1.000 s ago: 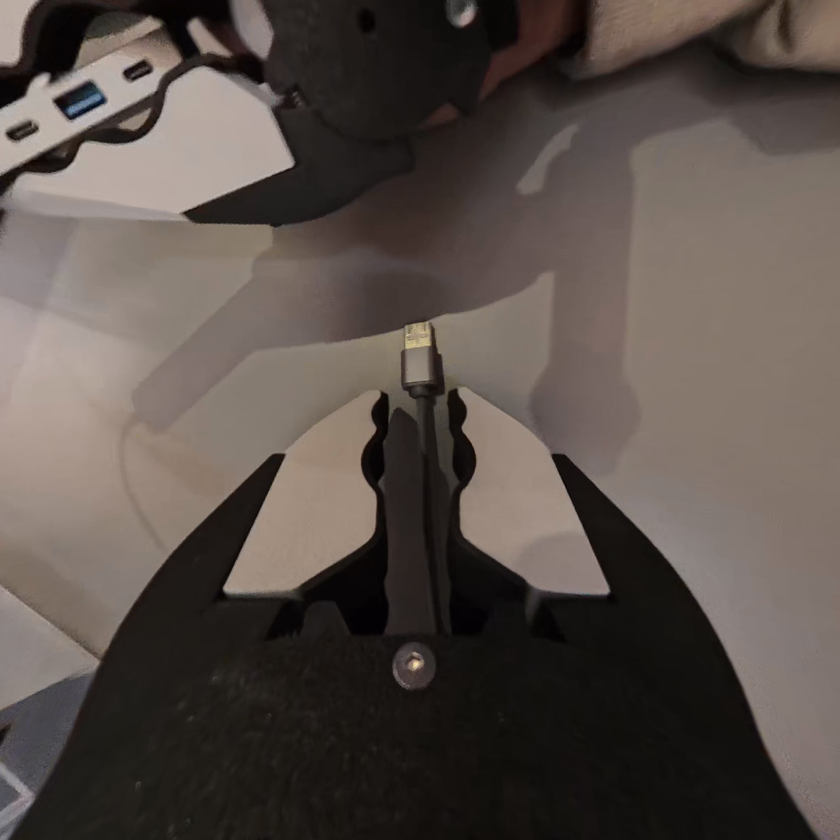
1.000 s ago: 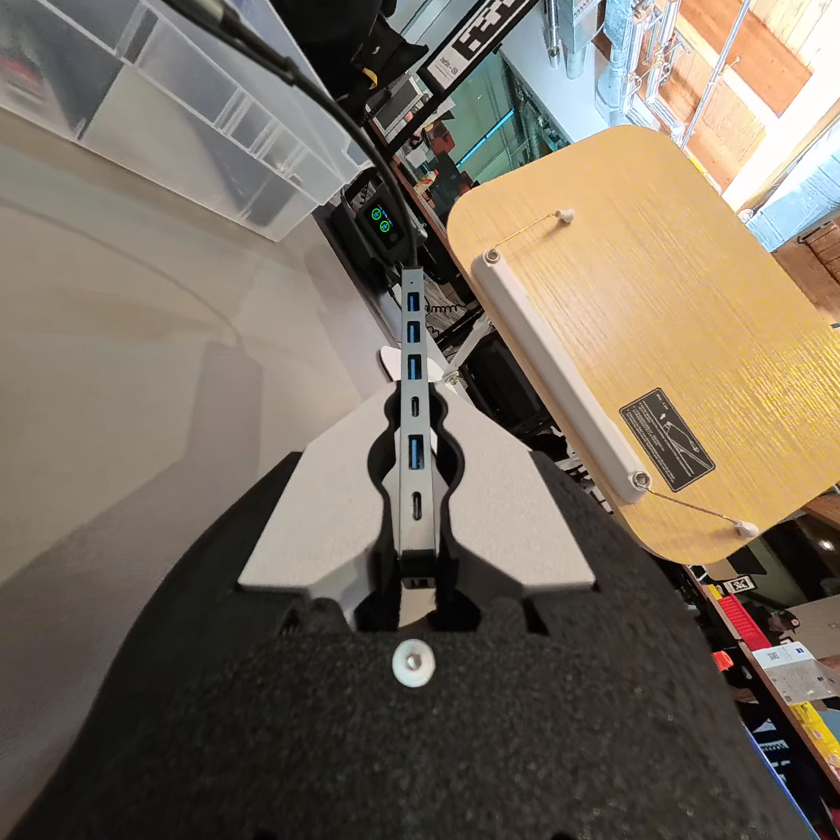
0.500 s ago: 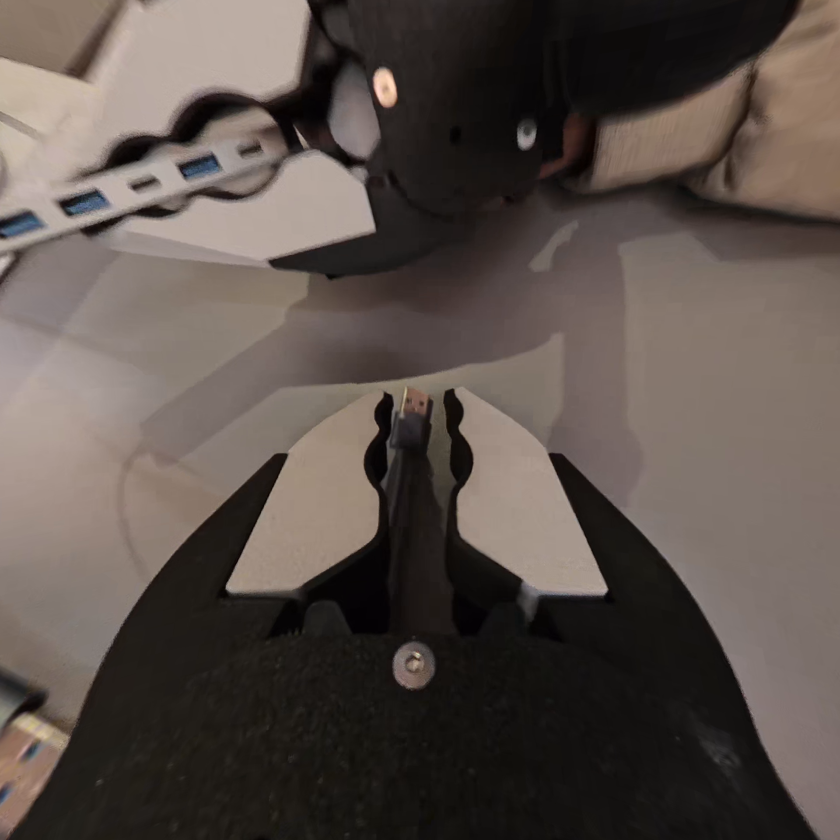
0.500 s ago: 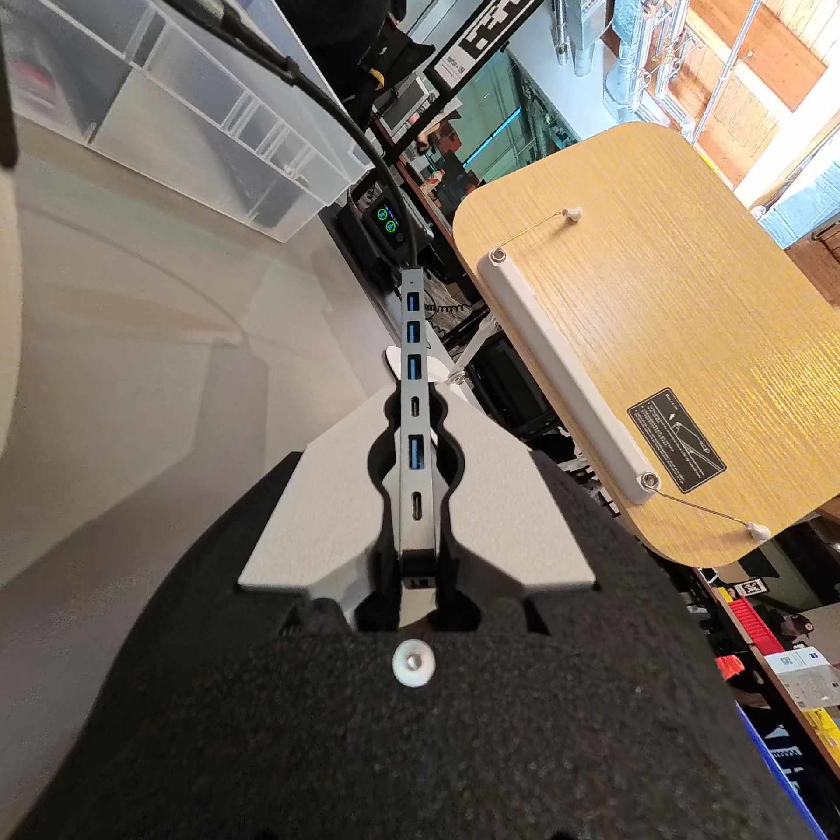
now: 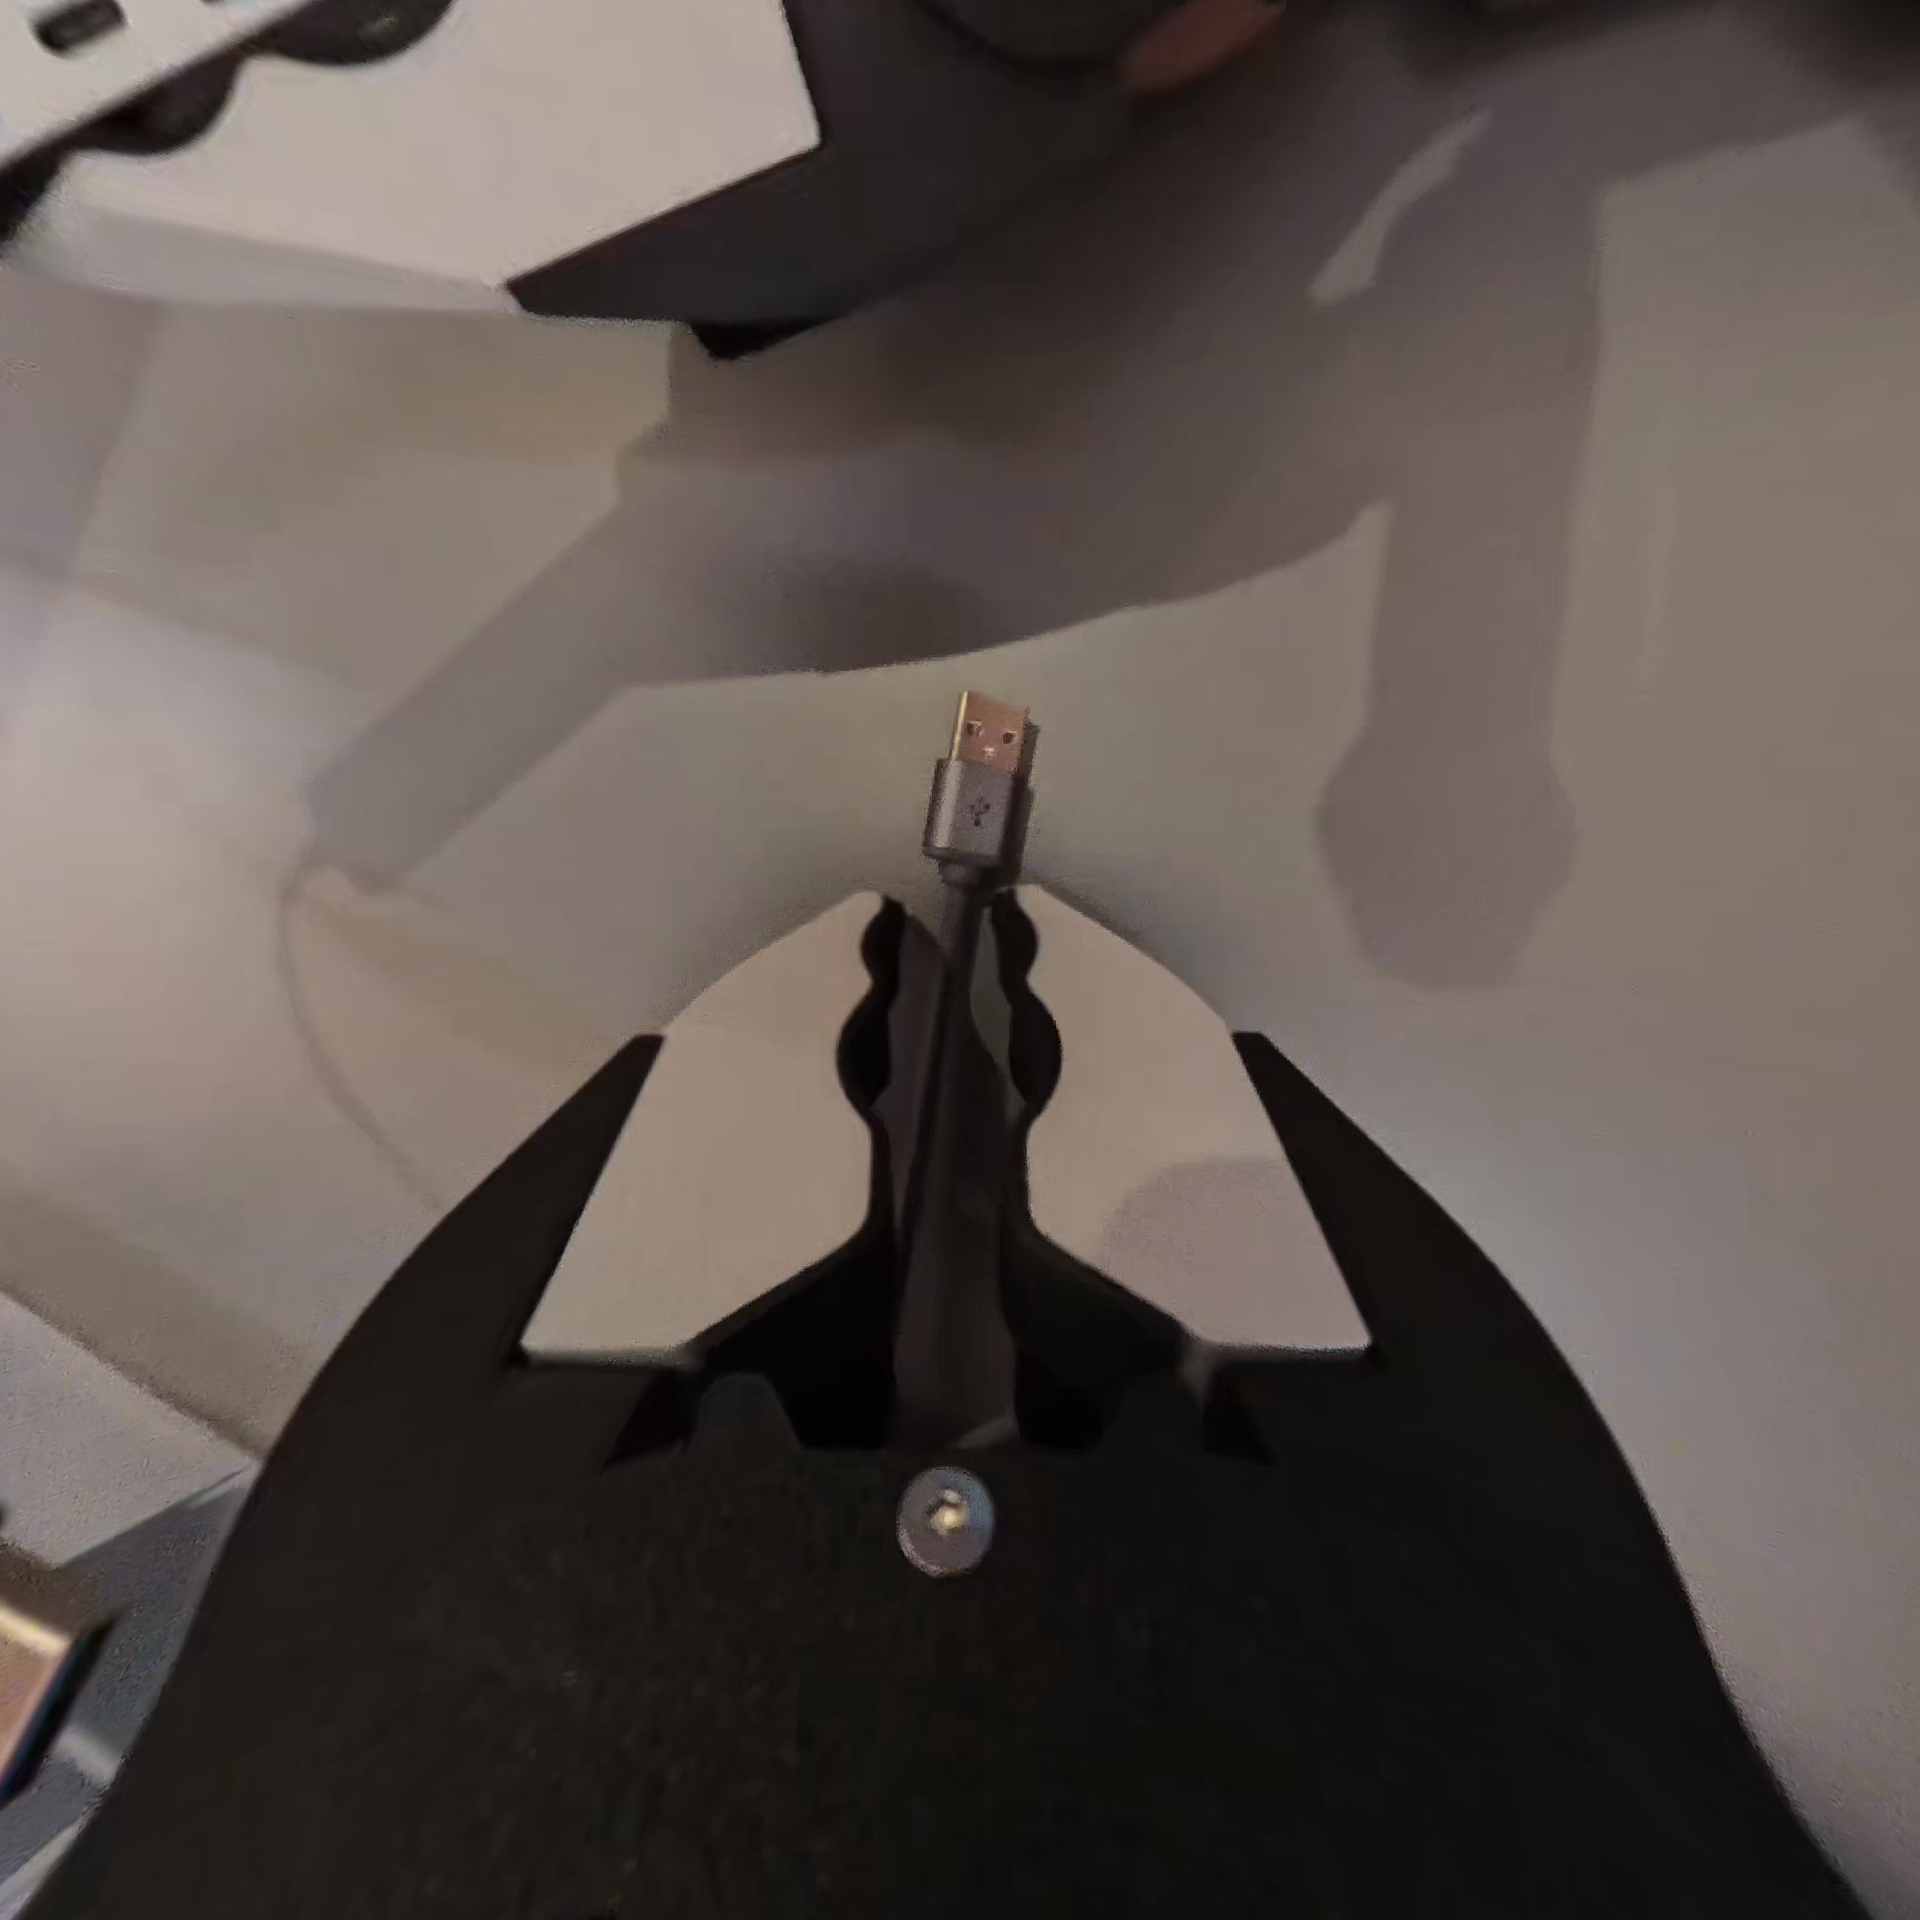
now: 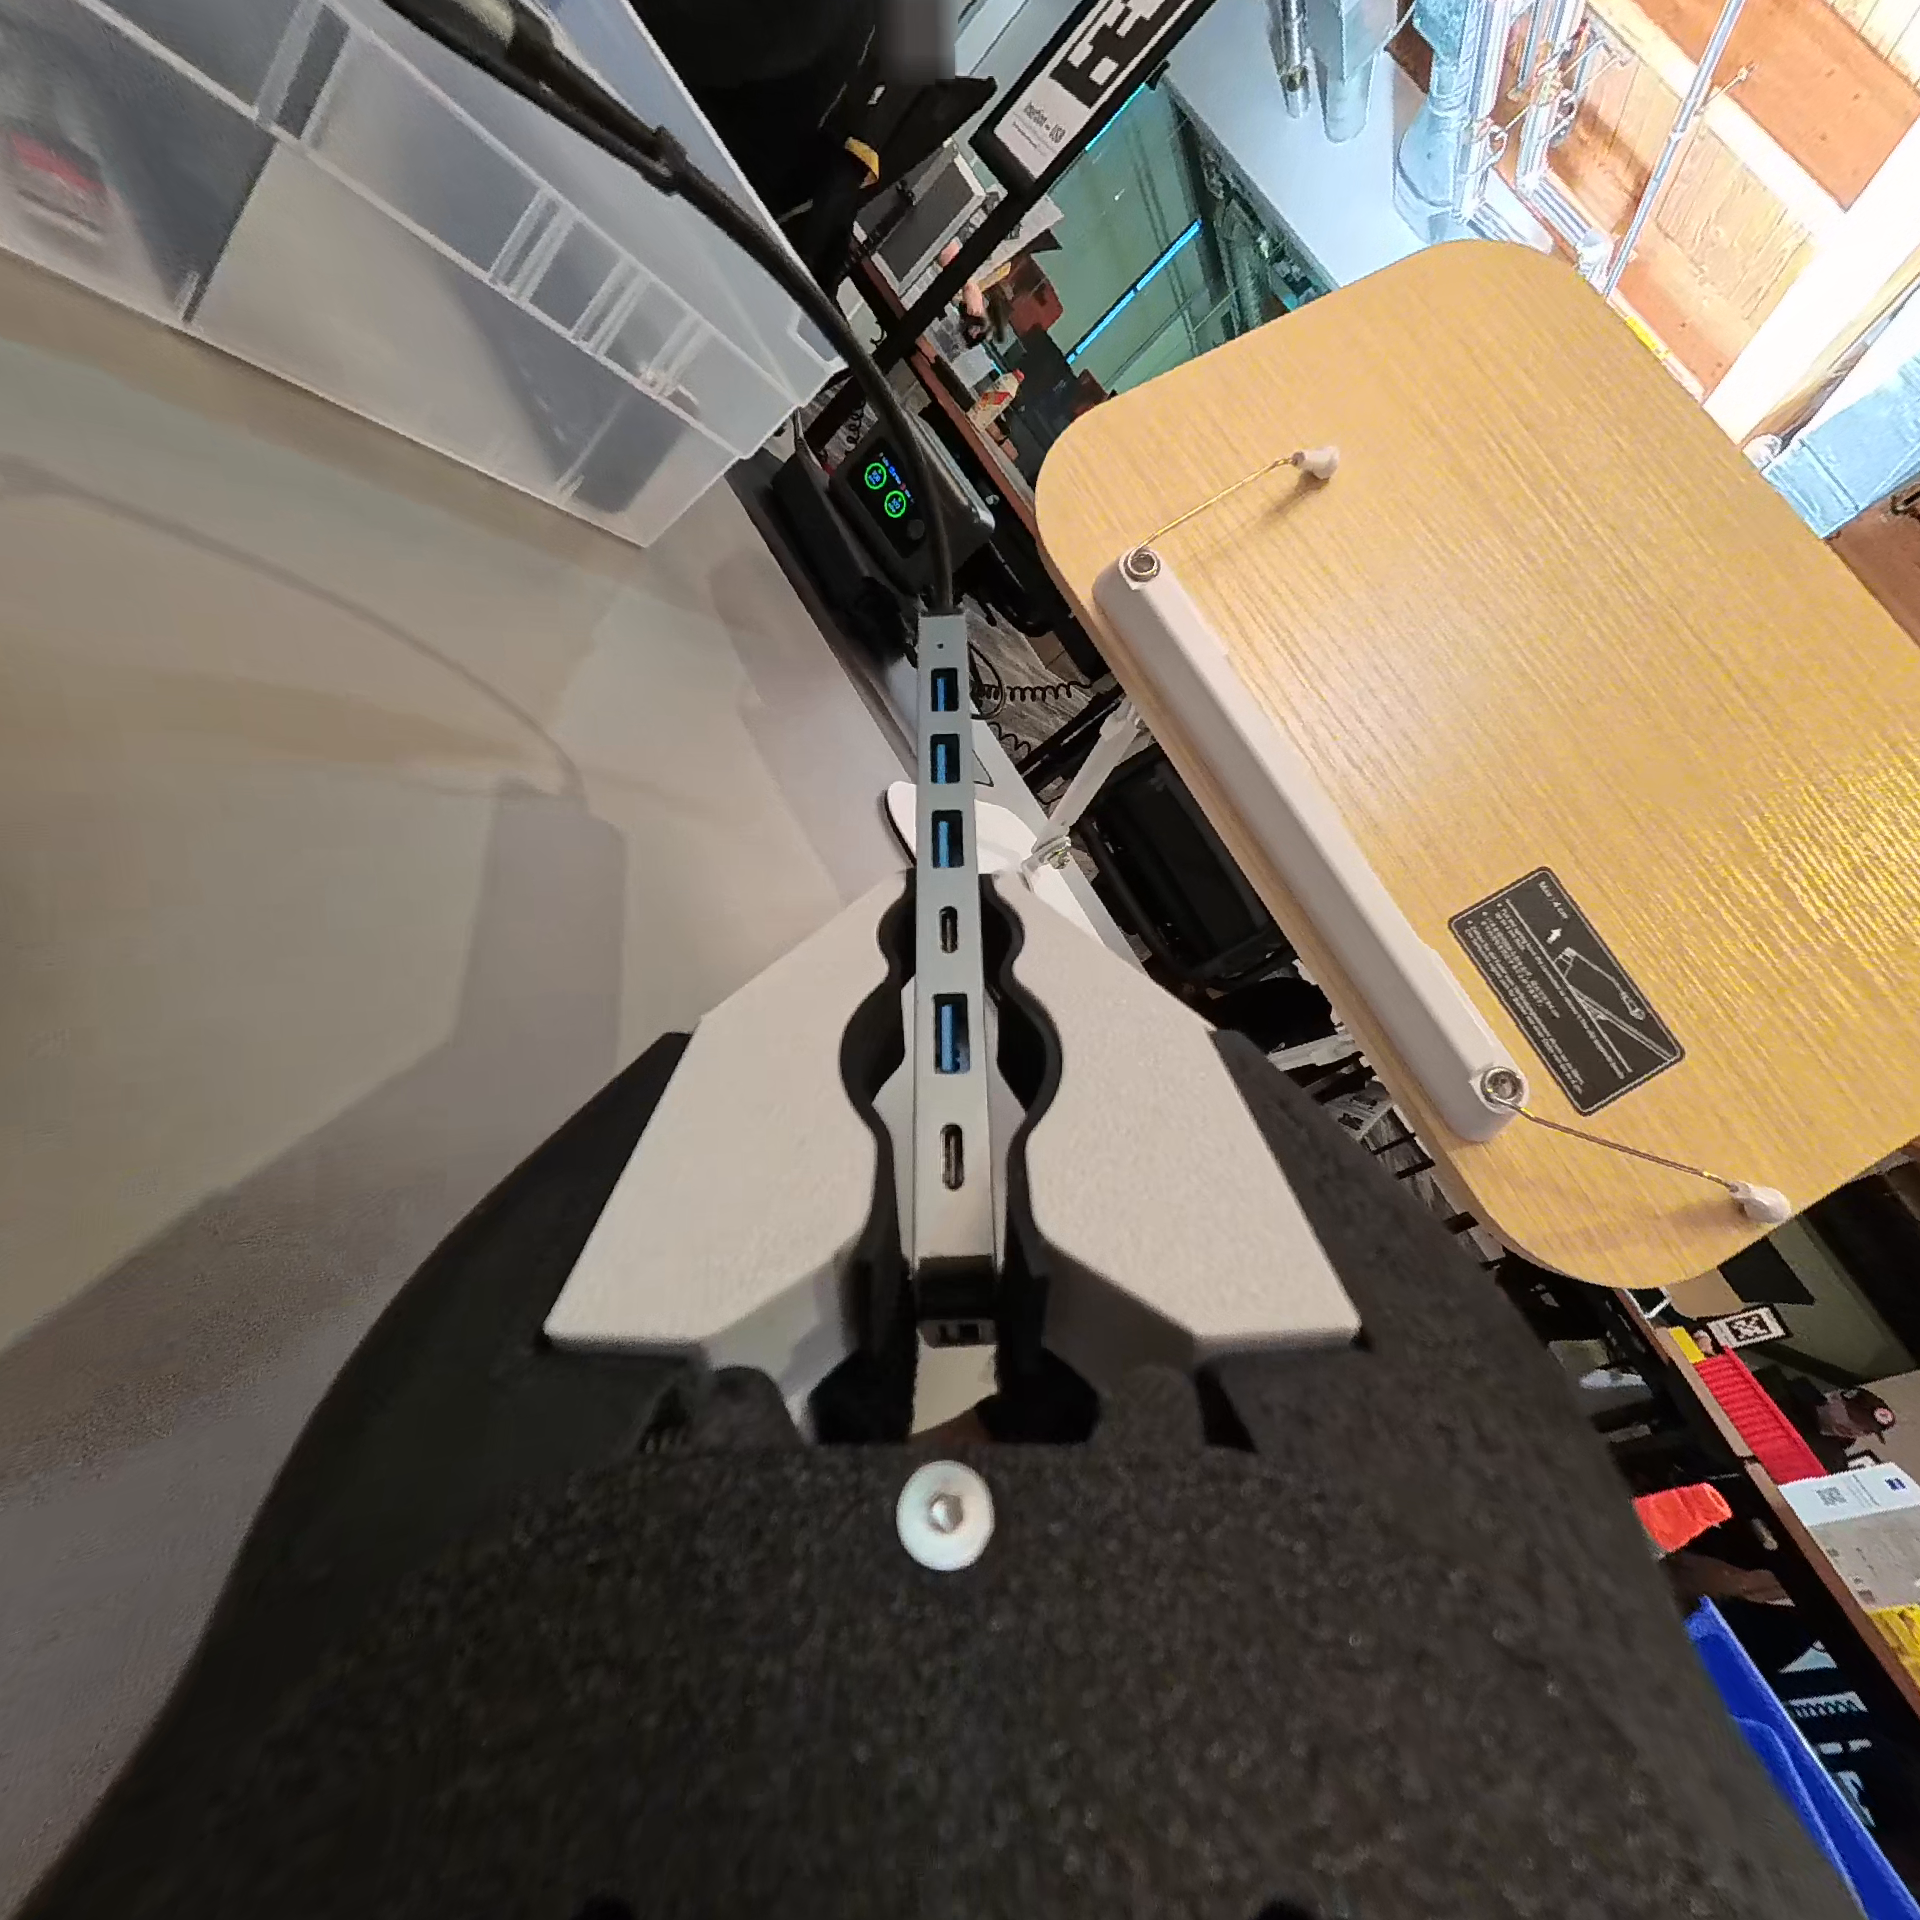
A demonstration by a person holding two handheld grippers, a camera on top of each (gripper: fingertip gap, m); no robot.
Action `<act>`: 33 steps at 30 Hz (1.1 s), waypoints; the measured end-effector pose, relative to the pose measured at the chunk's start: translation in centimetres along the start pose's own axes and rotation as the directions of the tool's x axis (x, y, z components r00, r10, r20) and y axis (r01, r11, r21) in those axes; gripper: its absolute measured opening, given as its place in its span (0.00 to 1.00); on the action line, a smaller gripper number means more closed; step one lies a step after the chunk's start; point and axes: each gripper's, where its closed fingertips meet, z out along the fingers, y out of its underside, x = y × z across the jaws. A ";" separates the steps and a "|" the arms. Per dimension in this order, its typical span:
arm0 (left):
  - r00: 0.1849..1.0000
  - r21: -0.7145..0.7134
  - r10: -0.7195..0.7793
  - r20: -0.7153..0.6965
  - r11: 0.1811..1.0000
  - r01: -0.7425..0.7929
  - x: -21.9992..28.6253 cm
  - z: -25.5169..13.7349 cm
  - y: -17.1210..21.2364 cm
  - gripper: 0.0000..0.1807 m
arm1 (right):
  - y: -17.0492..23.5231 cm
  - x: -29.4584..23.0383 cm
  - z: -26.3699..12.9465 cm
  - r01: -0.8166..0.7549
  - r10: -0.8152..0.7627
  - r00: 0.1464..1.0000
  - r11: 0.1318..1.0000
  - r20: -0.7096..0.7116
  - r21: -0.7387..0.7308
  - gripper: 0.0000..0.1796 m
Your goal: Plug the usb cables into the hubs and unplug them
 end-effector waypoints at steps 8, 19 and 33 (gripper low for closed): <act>0.981 0.262 -0.168 0.091 0.955 0.139 -1.2 -7.5 -4.5 0.02 | 0.2 0.4 0.0 -0.037 0.037 0.999 0.999 -0.003 -0.004 0.05; 0.945 0.755 -0.210 -0.252 0.569 0.328 5.2 -25.2 -11.9 0.02 | 0.3 0.5 0.0 -0.057 0.057 0.998 0.998 0.000 -0.011 0.05; 0.778 0.459 -0.615 -0.131 0.658 0.597 0.8 -12.0 3.0 0.02 | 0.6 0.0 0.1 -0.025 0.025 1.000 0.999 0.010 -0.025 0.06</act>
